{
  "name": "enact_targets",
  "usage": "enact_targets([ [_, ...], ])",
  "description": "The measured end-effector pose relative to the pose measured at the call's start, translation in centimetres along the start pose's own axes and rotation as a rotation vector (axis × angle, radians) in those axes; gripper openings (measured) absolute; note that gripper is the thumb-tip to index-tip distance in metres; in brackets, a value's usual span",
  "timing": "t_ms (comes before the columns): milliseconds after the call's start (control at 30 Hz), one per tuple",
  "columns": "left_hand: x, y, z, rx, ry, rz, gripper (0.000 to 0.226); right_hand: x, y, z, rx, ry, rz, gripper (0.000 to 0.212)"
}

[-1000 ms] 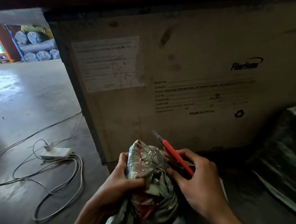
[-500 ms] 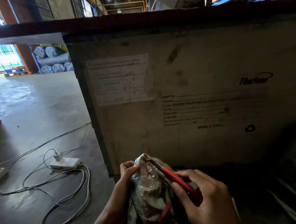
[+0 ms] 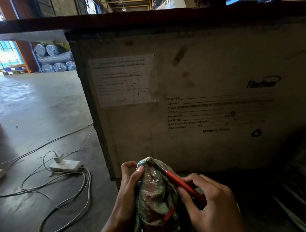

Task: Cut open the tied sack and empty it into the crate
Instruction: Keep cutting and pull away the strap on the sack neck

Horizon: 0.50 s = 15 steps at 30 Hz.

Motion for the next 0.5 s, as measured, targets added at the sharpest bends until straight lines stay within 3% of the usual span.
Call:
enact_targets([
  [300,1.1,1.3,0.9,0.054,-0.117,0.168,0.030,-0.6,-0.7,-0.1,-0.072,-0.027,-0.196,0.007],
  [500,1.8,2.4,1.7,0.073,-0.149,0.241,0.040,-1.3,-1.5,0.6,-0.077,-0.140,-0.394,0.005],
])
Point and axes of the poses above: each hand's wrist, its own x-axis towards the middle knuckle, its own y-axis out of the back of the hand, z = x × y, the point moved 8 cm from there along x, towards the middle knuckle, and after that the axes turned 15 degrees about z, right-handed, at the moved point
